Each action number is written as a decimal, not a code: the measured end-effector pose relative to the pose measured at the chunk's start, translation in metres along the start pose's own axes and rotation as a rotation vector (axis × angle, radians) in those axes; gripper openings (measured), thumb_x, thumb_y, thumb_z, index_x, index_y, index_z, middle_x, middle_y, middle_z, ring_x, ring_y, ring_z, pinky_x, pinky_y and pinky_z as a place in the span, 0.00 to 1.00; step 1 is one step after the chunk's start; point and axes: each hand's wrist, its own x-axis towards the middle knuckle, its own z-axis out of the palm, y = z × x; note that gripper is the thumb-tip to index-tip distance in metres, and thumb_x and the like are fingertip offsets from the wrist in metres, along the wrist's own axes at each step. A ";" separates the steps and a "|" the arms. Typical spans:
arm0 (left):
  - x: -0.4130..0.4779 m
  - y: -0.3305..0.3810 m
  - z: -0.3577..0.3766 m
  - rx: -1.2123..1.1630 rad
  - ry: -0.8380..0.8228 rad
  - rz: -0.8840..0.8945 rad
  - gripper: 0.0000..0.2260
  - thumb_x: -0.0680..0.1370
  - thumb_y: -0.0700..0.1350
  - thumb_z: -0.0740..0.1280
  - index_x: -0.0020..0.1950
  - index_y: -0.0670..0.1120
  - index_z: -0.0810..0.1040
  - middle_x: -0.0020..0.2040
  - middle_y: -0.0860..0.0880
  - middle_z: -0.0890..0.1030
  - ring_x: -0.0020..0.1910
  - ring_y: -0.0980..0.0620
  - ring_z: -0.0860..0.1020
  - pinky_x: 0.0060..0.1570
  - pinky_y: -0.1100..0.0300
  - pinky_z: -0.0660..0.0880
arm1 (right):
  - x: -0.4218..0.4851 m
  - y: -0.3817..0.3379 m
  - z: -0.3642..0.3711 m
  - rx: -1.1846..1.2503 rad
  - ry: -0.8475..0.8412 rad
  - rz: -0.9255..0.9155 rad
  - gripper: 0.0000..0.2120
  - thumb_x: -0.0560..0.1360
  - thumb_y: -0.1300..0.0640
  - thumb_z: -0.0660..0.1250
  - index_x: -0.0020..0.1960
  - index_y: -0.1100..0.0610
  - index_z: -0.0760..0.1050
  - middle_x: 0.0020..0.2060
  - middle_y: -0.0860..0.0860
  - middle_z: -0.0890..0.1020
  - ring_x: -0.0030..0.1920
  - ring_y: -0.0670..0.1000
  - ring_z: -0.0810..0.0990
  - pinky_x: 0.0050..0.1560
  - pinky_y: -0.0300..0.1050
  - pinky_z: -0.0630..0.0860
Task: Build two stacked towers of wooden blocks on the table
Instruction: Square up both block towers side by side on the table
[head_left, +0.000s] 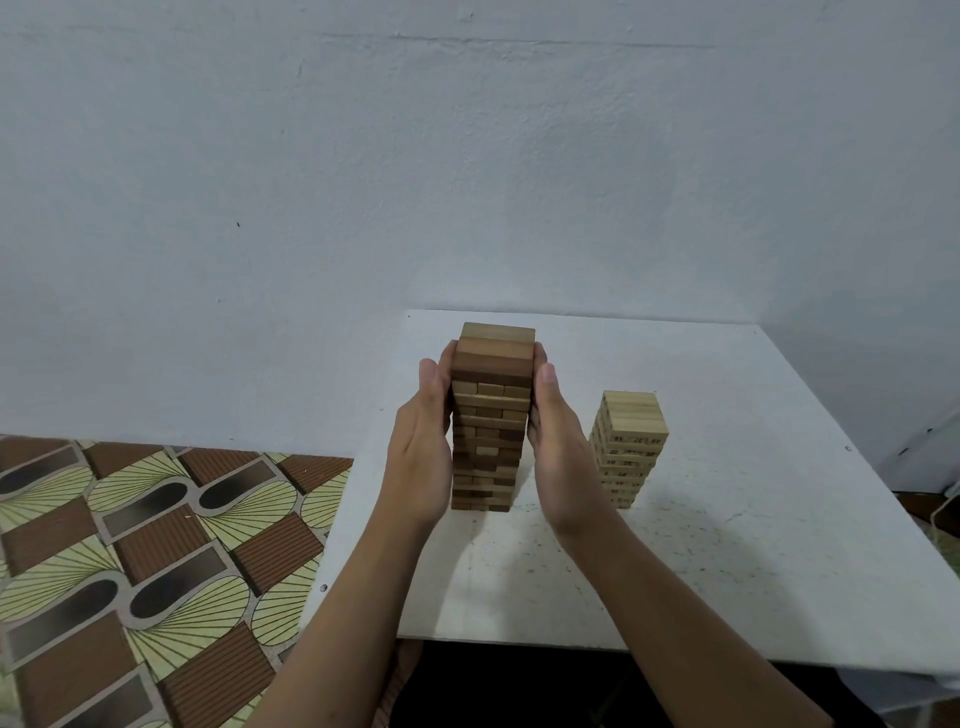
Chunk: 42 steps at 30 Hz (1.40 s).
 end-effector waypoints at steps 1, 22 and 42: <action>0.000 -0.001 0.000 -0.003 -0.001 0.007 0.21 0.82 0.64 0.44 0.63 0.70 0.74 0.58 0.64 0.82 0.66 0.64 0.75 0.68 0.63 0.66 | 0.000 0.000 0.000 0.009 -0.007 -0.005 0.26 0.85 0.41 0.44 0.81 0.47 0.58 0.73 0.44 0.72 0.72 0.39 0.69 0.74 0.42 0.67; -0.004 -0.015 -0.012 0.086 0.062 0.022 0.24 0.84 0.61 0.51 0.78 0.57 0.67 0.75 0.59 0.71 0.75 0.63 0.65 0.78 0.50 0.61 | -0.010 -0.005 -0.010 0.019 0.128 0.011 0.30 0.80 0.38 0.52 0.80 0.46 0.60 0.76 0.37 0.65 0.75 0.35 0.61 0.80 0.49 0.57; -0.047 -0.027 -0.023 0.156 0.258 0.074 0.07 0.84 0.42 0.62 0.58 0.51 0.78 0.55 0.58 0.81 0.58 0.55 0.79 0.57 0.49 0.80 | -0.070 0.001 -0.061 -0.111 0.190 -0.010 0.10 0.85 0.59 0.58 0.59 0.56 0.78 0.50 0.51 0.84 0.51 0.53 0.84 0.53 0.53 0.81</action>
